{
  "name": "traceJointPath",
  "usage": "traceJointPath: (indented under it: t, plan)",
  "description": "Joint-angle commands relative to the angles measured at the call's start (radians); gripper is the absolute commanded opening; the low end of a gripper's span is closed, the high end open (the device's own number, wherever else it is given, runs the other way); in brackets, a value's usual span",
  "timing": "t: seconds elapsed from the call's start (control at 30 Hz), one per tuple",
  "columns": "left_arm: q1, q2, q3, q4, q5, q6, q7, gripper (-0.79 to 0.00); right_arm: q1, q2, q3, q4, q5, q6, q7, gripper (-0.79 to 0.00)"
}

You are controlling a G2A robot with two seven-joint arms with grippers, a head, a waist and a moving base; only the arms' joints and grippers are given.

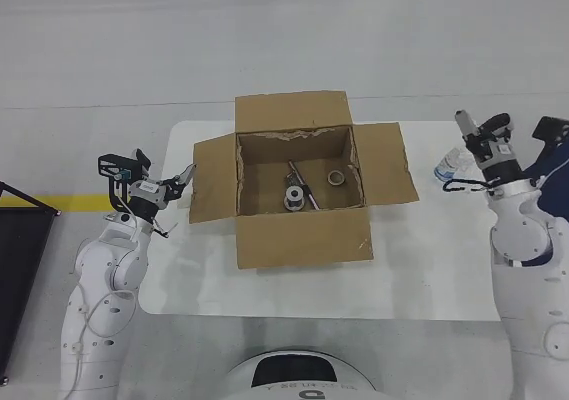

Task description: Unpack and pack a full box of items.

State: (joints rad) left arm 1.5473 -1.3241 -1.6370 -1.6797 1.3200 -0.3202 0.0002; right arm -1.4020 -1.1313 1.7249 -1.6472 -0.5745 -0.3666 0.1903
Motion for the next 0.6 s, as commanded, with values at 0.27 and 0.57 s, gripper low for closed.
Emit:
traceJointPath:
  t: [0.27, 0.57]
  plan:
    - [0.000, 0.000, 0.000, 0.000, 0.000, 0.000, 0.000, 0.000, 0.246, 0.000, -0.208, 0.049, 0.295, 0.072, 0.515, 0.000]
    - [0.000, 0.000, 0.000, 0.000, 0.000, 0.000, 0.000, 0.000, 0.303, -0.007, -0.278, 0.083, 0.378, 0.120, 0.611, 0.000]
